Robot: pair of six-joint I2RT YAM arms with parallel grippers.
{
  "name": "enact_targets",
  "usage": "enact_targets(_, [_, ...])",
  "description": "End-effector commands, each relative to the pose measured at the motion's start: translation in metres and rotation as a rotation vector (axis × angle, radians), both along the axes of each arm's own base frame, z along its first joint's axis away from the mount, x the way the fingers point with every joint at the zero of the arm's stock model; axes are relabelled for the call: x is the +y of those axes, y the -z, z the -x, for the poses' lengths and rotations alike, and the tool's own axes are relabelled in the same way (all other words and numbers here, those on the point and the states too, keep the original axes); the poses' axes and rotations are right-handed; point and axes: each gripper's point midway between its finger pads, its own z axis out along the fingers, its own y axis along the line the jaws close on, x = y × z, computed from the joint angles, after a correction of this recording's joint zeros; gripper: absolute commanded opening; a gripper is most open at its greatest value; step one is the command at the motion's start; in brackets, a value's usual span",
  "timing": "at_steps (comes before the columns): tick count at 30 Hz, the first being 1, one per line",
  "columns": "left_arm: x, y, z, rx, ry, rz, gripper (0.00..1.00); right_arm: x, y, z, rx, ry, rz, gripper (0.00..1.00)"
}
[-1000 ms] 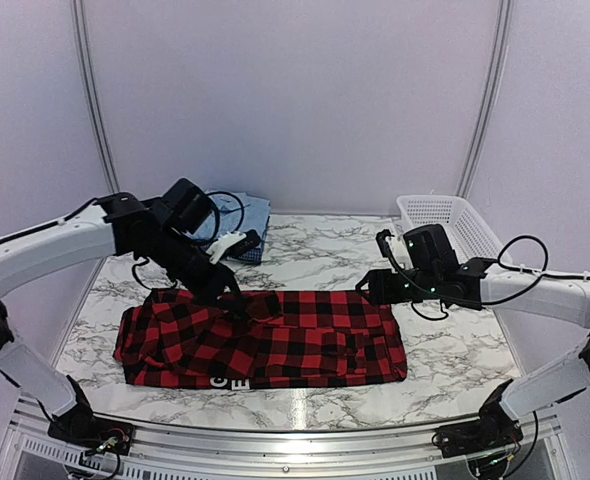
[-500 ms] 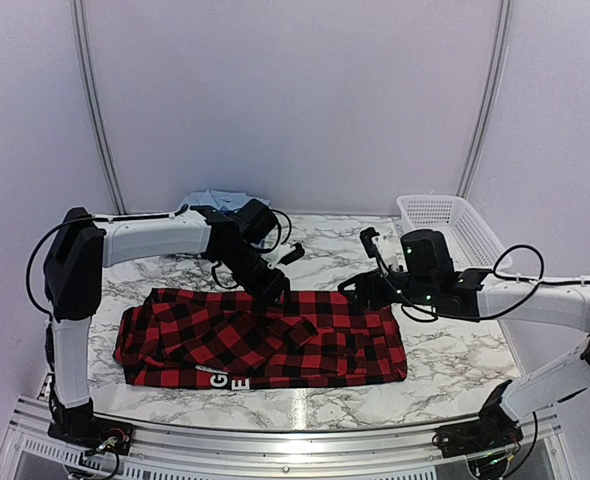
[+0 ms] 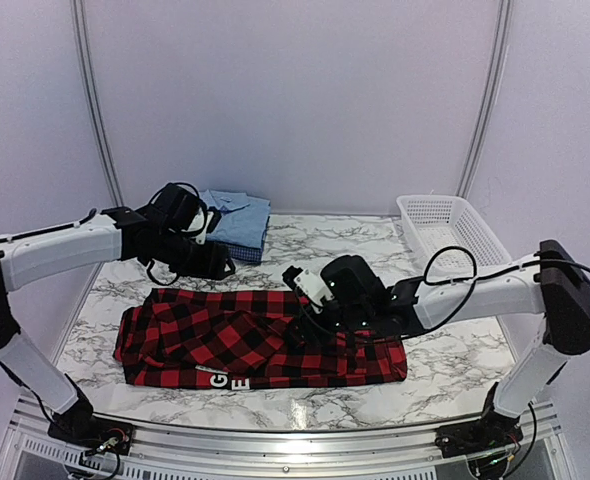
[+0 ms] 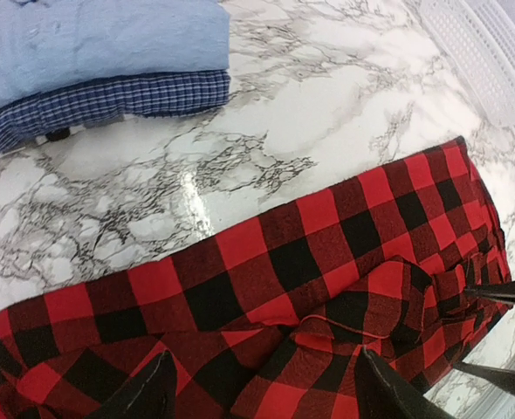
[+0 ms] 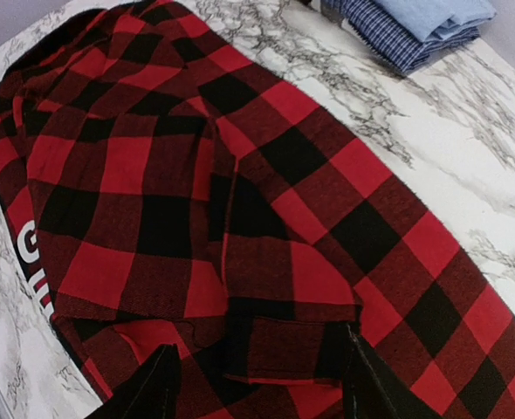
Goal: Fold and stack the long sleeve shirts
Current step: Fold the 1/3-folded shirt at the center of the board, then adjust the sleeve of the rectangle-folded shirt.
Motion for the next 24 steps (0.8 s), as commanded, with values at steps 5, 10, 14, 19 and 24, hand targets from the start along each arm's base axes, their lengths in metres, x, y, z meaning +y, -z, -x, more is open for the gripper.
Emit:
enact_targets(5, [0.055,-0.008,0.031,-0.067,-0.235,0.045,0.71,0.004,0.034,0.02,-0.084,0.005,0.147,0.51])
enact_targets(10, [0.079,-0.004,0.046,-0.087,-0.318,0.059,0.71,0.001,0.04,0.019,-0.118,0.06,0.139,0.48])
enact_targets(14, [0.087,0.006,0.052,-0.074,-0.35,0.065,0.71,0.002,0.044,0.015,-0.144,0.084,0.13,0.48])
enact_targets(19, [0.09,0.015,0.055,-0.056,-0.368,0.063,0.71,0.011,0.05,0.02,-0.162,0.073,0.147,0.47])
enact_targets(24, [0.094,0.02,0.056,-0.055,-0.382,0.058,0.71,0.009,0.061,0.021,-0.156,0.093,0.172,0.46])
